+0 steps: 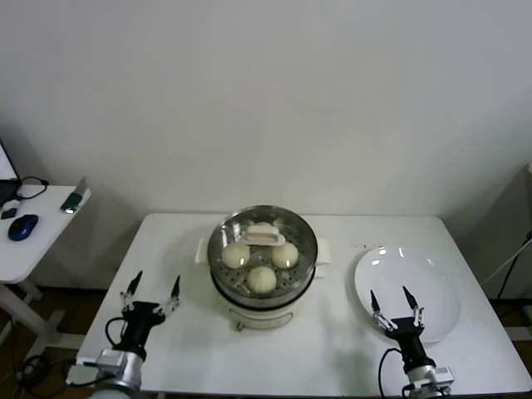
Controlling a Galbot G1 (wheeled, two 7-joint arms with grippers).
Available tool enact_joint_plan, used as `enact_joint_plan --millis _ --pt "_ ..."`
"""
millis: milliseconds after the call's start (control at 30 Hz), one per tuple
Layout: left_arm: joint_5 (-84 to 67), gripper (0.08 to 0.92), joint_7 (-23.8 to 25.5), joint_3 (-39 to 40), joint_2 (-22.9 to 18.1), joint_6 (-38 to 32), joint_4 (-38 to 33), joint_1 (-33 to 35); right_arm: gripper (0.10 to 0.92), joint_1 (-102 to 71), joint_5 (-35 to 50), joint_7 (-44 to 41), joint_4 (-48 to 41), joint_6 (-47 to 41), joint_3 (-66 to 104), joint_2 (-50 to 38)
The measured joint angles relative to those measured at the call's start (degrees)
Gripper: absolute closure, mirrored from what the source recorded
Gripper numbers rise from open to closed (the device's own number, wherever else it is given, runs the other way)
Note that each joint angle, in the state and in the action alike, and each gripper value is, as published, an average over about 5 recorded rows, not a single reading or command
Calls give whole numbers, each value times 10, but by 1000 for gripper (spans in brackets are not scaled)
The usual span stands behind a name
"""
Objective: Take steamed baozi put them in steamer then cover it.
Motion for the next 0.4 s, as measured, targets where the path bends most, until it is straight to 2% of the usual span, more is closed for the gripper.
enact_joint_plan --millis 400 --pt "-44 177 4 2 0 -42 50 9 203 -2 3 1 -3 8 -4 1"
